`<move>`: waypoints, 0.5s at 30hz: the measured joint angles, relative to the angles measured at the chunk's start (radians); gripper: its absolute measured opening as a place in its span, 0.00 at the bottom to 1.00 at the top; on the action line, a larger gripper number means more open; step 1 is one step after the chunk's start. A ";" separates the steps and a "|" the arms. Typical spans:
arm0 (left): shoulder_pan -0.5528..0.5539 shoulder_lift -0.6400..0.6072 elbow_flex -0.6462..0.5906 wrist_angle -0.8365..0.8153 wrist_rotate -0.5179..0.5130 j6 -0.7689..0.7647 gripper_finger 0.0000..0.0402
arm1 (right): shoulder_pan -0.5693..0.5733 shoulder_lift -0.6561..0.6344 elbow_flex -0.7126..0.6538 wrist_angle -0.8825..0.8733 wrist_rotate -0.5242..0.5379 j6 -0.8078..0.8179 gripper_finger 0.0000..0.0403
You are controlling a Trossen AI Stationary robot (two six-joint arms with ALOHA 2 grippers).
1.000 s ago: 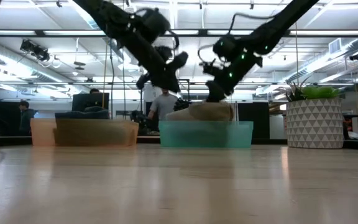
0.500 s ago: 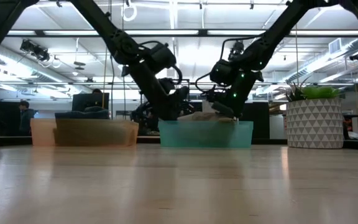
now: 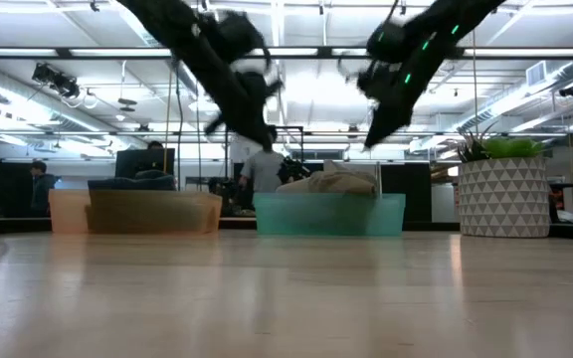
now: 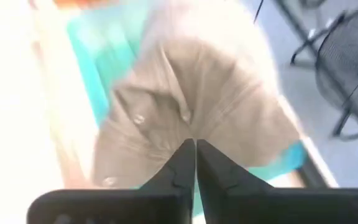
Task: Pick & Place hat
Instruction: Return to Home Position
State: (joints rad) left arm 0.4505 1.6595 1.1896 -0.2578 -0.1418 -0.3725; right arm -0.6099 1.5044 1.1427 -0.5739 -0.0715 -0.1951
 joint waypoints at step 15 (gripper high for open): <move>-0.050 -0.706 -0.311 -0.092 0.052 0.213 0.01 | 0.022 -0.638 -0.304 0.118 -0.295 0.037 0.02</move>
State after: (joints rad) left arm 0.4008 0.9537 0.8781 -0.3503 -0.0895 -0.1590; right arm -0.5880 0.8662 0.8385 -0.4559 -0.3670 -0.1577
